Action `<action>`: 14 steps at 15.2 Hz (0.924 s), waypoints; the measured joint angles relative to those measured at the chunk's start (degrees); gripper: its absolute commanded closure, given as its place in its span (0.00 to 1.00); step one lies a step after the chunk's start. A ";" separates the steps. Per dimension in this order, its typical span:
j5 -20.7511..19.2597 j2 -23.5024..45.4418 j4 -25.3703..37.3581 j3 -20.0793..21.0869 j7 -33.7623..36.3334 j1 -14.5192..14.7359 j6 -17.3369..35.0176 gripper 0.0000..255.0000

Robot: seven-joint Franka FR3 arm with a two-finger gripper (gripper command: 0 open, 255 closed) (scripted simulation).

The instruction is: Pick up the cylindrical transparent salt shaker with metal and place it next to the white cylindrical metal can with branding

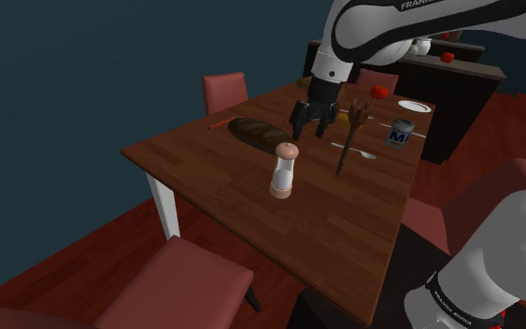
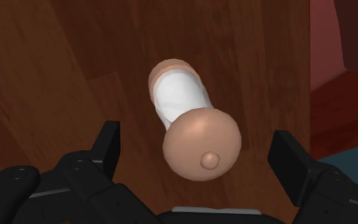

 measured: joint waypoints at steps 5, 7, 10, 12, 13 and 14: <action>1.11 5.83 0.71 0.91 0.36 0.76 6.10 0.00; 1.29 6.51 -0.09 1.05 0.28 0.88 7.65 0.00; 1.55 7.44 -1.31 1.32 0.28 1.10 9.85 0.00; 1.60 7.69 -1.56 1.37 0.27 1.15 10.35 0.00; 1.61 7.69 -1.64 1.38 0.26 1.15 10.45 0.00; 1.61 7.69 -1.67 1.38 0.25 1.15 10.49 0.00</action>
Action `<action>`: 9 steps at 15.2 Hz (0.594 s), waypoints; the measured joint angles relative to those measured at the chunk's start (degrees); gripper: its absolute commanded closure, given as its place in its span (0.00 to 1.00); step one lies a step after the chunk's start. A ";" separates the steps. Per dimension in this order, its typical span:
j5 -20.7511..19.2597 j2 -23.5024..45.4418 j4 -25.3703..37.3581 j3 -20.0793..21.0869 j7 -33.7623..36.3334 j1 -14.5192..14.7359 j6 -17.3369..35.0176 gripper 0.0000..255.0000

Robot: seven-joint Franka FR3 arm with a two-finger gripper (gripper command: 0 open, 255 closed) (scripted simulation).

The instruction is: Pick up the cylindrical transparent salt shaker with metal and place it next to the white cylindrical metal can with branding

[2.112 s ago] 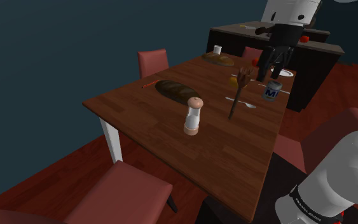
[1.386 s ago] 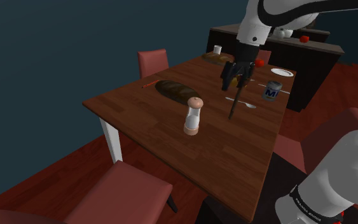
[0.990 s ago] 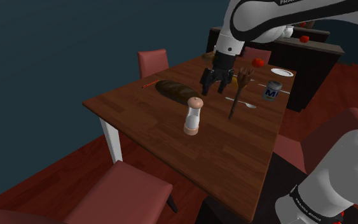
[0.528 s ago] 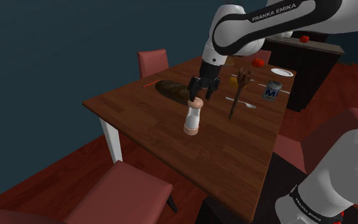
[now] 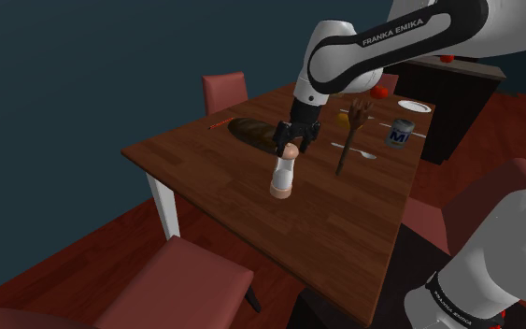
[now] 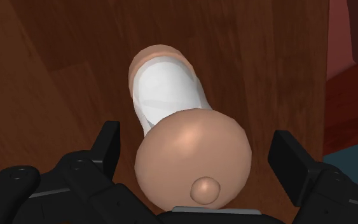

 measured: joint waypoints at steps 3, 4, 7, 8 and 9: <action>0.00 0.00 -0.02 0.00 -0.01 0.00 0.03 0.00; 0.00 0.00 -0.02 0.00 -0.01 0.00 0.03 1.00; 0.01 0.00 -0.01 0.00 -0.01 0.00 0.03 1.00; 0.01 0.00 -0.01 0.00 -0.01 0.00 0.03 1.00; 0.01 0.00 -0.01 0.01 -0.01 0.01 0.03 1.00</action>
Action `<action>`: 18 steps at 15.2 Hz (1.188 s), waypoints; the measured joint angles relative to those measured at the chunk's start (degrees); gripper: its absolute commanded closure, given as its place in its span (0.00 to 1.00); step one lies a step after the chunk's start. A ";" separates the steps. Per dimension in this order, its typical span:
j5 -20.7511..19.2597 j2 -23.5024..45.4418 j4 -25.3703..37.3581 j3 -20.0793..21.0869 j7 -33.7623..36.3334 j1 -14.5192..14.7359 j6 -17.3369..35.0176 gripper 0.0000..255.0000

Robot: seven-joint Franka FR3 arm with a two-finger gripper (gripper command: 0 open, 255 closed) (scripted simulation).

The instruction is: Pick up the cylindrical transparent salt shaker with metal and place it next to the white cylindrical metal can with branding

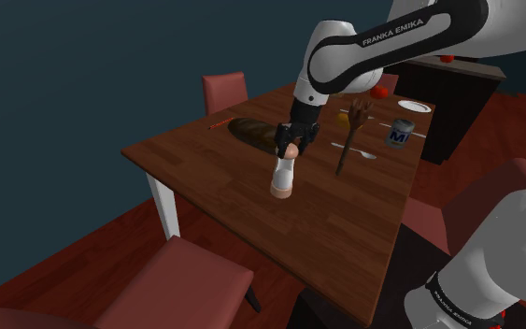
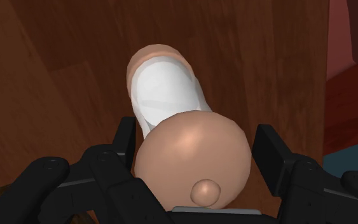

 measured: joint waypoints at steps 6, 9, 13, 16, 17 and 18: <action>-0.06 -0.11 0.31 -0.02 0.05 -0.03 -0.44 1.00; -0.26 -0.89 1.44 -0.08 0.37 -0.09 -2.32 1.00; -0.56 -1.91 3.56 -0.16 0.85 -0.18 -5.42 1.00; -0.73 -2.60 5.02 -0.17 1.26 -0.20 -7.54 1.00; -0.82 -2.67 5.86 -0.22 1.35 -0.25 -8.45 1.00; -0.88 -2.95 6.36 -0.22 1.52 -0.24 -9.21 1.00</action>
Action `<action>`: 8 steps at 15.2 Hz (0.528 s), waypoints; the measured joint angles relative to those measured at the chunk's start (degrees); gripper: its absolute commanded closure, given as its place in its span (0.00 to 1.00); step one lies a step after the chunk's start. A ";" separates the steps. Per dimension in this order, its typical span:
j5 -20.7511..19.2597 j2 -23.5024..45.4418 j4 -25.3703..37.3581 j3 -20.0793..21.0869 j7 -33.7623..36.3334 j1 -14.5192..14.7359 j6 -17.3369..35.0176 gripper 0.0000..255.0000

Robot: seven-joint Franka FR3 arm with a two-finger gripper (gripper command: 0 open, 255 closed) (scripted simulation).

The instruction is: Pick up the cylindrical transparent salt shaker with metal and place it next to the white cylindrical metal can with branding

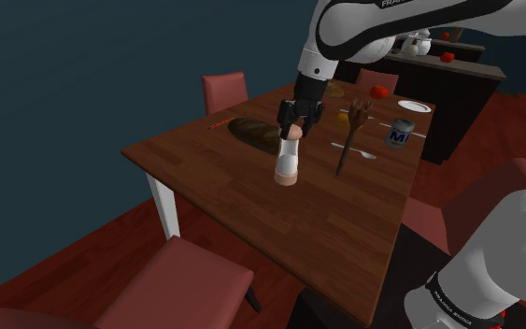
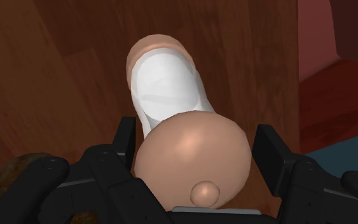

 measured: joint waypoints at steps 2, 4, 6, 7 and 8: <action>-0.11 -0.40 1.20 -0.08 0.17 -0.06 -1.59 1.00; -0.23 -0.67 2.49 -0.16 0.35 -0.11 -3.15 1.00; -0.33 -0.87 3.85 -0.17 0.63 -0.12 -4.70 1.00; -0.38 -0.83 4.53 -0.16 0.76 -0.12 -5.31 1.00; -0.42 -0.93 5.19 -0.16 0.89 -0.12 -6.08 1.00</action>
